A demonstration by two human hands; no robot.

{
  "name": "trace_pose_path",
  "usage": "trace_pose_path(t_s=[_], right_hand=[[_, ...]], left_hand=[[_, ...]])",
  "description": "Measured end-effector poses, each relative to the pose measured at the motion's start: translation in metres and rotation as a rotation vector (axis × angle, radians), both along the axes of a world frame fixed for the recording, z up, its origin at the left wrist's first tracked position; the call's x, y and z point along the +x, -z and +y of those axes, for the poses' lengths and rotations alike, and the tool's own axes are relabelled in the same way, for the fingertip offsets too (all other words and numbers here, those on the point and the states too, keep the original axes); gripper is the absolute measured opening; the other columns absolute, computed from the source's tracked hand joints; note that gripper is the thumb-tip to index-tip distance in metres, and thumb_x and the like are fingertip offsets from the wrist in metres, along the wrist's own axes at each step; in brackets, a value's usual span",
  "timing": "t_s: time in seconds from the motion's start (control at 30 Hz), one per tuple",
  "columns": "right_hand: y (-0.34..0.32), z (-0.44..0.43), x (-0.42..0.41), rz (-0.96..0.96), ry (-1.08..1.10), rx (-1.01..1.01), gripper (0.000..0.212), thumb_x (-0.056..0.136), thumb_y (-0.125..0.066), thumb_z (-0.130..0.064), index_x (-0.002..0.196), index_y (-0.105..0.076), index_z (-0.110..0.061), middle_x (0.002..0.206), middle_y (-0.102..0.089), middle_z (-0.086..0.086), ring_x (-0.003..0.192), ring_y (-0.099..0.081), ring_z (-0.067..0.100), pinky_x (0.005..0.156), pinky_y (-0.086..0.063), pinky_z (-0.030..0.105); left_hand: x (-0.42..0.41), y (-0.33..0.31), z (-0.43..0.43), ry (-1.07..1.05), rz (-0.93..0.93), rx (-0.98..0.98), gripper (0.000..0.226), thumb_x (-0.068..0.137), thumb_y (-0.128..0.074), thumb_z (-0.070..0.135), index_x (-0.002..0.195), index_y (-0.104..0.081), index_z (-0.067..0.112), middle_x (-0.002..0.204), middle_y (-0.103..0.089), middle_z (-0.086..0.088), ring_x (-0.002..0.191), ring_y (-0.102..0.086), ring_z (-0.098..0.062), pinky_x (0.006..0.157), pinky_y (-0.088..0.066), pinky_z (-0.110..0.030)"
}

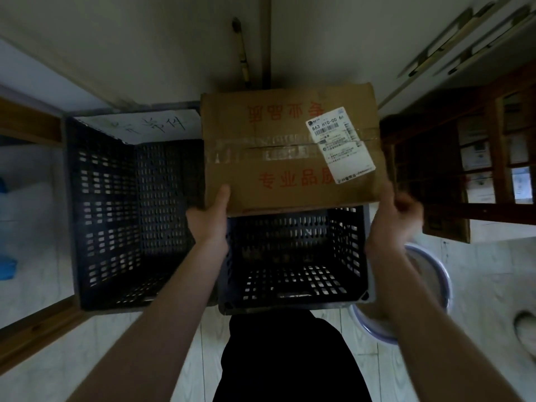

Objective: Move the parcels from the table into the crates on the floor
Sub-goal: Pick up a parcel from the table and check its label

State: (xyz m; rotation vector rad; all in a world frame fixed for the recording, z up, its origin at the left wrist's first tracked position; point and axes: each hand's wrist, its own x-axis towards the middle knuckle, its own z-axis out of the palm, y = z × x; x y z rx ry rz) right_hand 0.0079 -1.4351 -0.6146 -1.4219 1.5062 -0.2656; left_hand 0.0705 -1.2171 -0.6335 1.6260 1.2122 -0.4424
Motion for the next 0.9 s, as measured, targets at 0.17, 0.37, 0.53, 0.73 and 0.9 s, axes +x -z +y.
trace_pose_path(t_s=[0.17, 0.37, 0.53, 0.73, 0.9], right_hand=[[0.006, 0.023, 0.012, -0.1, 0.18, 0.679, 0.059, 0.076, -0.074, -0.045, 0.118, -0.048, -0.012, 0.105, -0.059, 0.006, 0.095, -0.06, 0.024, 0.084, -0.055, 0.045], [0.044, 0.016, 0.039, -0.176, 0.14, 0.72, 0.064, 0.085, -0.069, -0.032, 0.139, -0.039, -0.015, 0.132, -0.05, 0.01, 0.113, -0.052, 0.03, 0.058, -0.059, 0.044], [0.079, 0.014, 0.031, -0.203, 0.122, 0.744, 0.054, 0.09, -0.064, -0.023, 0.138, -0.039, -0.016, 0.13, -0.051, 0.009, 0.111, -0.054, 0.028, 0.058, -0.058, 0.045], [0.12, 0.013, 0.039, -0.118, 0.166, 0.735, 0.058, 0.087, -0.067, -0.022, 0.137, -0.037, -0.018, 0.129, -0.049, 0.01, 0.113, -0.053, 0.032, 0.069, -0.054, 0.055], [0.145, 0.012, 0.041, -0.094, 0.204, 0.736, 0.055, 0.086, -0.068, -0.021, 0.133, -0.039, -0.018, 0.119, -0.047, 0.008, 0.111, -0.05, 0.033, 0.082, -0.052, 0.059]], left_hand=[[0.003, -0.005, -0.03, -0.37, 0.097, -0.581, 0.07, 0.08, -0.071, 0.035, 0.138, -0.037, 0.014, 0.135, -0.047, -0.012, 0.123, -0.047, -0.037, 0.099, -0.042, -0.057], [0.022, 0.027, -0.043, -0.591, 0.043, -0.58, 0.065, 0.086, -0.067, 0.022, 0.141, -0.034, 0.017, 0.139, -0.043, -0.016, 0.126, -0.043, -0.044, 0.092, -0.043, -0.066], [0.014, 0.057, -0.042, -0.578, 0.022, -0.616, 0.057, 0.091, -0.061, 0.018, 0.141, -0.034, 0.015, 0.138, -0.045, -0.017, 0.125, -0.045, -0.042, 0.093, -0.042, -0.065], [0.012, 0.088, -0.041, -0.525, 0.043, -0.603, 0.055, 0.092, -0.06, 0.019, 0.141, -0.036, 0.012, 0.14, -0.043, -0.016, 0.128, -0.042, -0.04, 0.098, -0.04, -0.062], [0.012, 0.115, -0.039, -0.509, 0.073, -0.586, 0.058, 0.09, -0.063, 0.021, 0.14, -0.036, 0.012, 0.14, -0.043, -0.015, 0.127, -0.042, -0.041, 0.095, -0.043, -0.062]])
